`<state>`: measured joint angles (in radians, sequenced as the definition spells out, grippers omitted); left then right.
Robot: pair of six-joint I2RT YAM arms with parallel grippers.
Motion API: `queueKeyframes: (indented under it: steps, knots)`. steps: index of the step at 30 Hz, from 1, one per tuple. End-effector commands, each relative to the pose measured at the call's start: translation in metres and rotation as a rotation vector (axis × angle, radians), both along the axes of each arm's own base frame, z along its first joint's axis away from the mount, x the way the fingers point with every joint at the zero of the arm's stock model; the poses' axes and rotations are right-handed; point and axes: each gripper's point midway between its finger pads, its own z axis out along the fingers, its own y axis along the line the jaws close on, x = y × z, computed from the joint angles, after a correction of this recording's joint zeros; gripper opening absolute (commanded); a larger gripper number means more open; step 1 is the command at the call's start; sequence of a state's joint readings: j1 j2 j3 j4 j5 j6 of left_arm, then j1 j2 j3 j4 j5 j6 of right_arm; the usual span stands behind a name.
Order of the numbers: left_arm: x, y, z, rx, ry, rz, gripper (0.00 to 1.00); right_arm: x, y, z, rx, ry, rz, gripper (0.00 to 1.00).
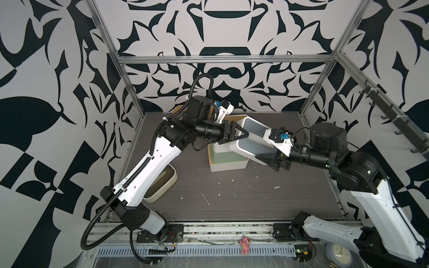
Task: Stack the tissue boxes
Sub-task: Place the tissue box at the tissue box.
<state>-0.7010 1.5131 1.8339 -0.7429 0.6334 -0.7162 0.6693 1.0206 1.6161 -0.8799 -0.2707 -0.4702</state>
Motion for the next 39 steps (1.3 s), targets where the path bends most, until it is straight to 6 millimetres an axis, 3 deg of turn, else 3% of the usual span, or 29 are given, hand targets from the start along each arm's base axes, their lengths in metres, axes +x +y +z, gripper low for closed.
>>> queueKeyframes:
  steps: [1, 3, 6, 11, 17, 21, 28, 32, 39]
  knots:
    - [0.007, 0.014, 0.029, -0.063, -0.056, 0.056, 0.32, 0.004, -0.014, 0.066, 0.231, -0.138, -0.108, 0.92]
    - [0.016, 0.022, 0.037, -0.085, -0.059, 0.097, 0.32, 0.012, -0.022, 0.089, 0.338, -0.14, -0.191, 0.99]
    - [0.031, 0.037, 0.049, -0.122, -0.056, 0.165, 0.32, 0.021, -0.033, 0.112, 0.433, -0.117, -0.283, 0.99]
    - [0.046, 0.065, 0.071, -0.194, -0.068, 0.254, 0.32, 0.031, -0.033, 0.125, 0.567, -0.135, -0.313, 0.99]
    - [0.064, 0.094, 0.077, -0.253, -0.029, 0.336, 0.33, 0.074, -0.02, 0.099, 0.564, 0.051, -0.451, 0.99]
    - [0.075, 0.099, 0.073, -0.293, 0.018, 0.351, 0.33, 0.104, -0.023, 0.09, 0.659, 0.169, -0.512, 0.98]
    - [0.088, 0.092, 0.06, -0.295, 0.078, 0.346, 0.33, 0.162, -0.067, 0.073, 1.009, 0.521, -0.485, 0.94]
    - [0.095, 0.089, 0.048, -0.282, 0.113, 0.353, 0.33, 0.173, -0.083, 0.054, 1.086, 0.613, -0.48, 0.94]
    - [0.108, 0.08, 0.03, -0.279, 0.172, 0.337, 0.32, 0.171, -0.093, 0.033, 1.095, 0.662, -0.506, 0.94]
